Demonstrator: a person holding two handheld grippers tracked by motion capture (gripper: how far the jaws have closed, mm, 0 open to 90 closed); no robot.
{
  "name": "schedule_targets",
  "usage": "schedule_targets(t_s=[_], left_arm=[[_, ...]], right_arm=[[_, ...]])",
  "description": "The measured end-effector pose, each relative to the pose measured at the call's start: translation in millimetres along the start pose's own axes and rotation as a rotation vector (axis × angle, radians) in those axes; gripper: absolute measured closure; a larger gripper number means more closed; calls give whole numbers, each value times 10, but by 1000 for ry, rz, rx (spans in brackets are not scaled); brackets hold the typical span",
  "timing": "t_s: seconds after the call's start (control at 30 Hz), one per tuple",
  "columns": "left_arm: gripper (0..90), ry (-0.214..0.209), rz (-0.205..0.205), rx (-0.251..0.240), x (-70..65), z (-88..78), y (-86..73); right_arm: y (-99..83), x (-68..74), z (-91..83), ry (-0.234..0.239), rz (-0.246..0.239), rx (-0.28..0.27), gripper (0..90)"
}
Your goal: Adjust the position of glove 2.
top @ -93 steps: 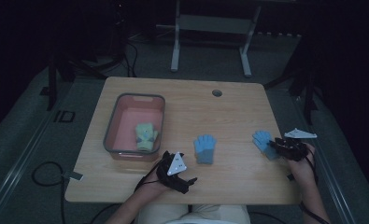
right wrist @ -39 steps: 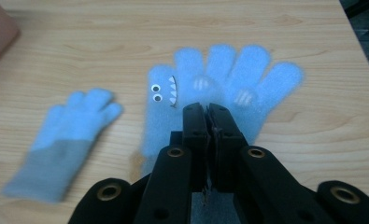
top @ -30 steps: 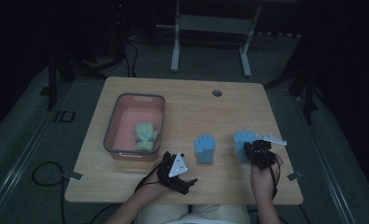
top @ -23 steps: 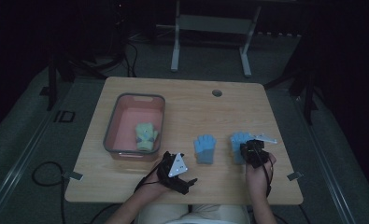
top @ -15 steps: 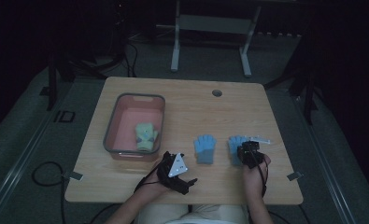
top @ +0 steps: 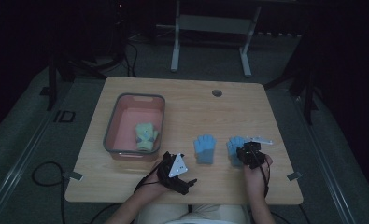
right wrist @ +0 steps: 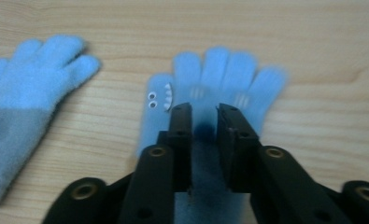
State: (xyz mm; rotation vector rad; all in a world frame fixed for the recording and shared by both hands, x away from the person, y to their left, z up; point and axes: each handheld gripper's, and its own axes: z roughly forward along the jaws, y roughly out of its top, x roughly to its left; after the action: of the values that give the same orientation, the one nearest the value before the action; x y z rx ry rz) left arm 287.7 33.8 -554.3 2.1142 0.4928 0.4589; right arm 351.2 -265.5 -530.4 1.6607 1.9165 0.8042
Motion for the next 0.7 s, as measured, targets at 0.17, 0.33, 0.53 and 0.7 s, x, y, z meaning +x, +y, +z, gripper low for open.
schedule_targets(t_s=[0.17, 0.33, 0.53, 0.7], left_arm=[[15, -2, -3, -2, 6, -3, 1], [15, 2, -6, 1, 10, 2, -1], [15, 2, -6, 3, 9, 3, -2], [15, 2, -11, 2, 10, 3, -1]], right_arm=[[100, -156, -126, 77, -86, -26, 673], [131, -371, -182, 158, -160, -50, 686], [180, -586, -231, 233, -160, -60, 686], [200, -577, -251, 313, -303, -82, 677]])
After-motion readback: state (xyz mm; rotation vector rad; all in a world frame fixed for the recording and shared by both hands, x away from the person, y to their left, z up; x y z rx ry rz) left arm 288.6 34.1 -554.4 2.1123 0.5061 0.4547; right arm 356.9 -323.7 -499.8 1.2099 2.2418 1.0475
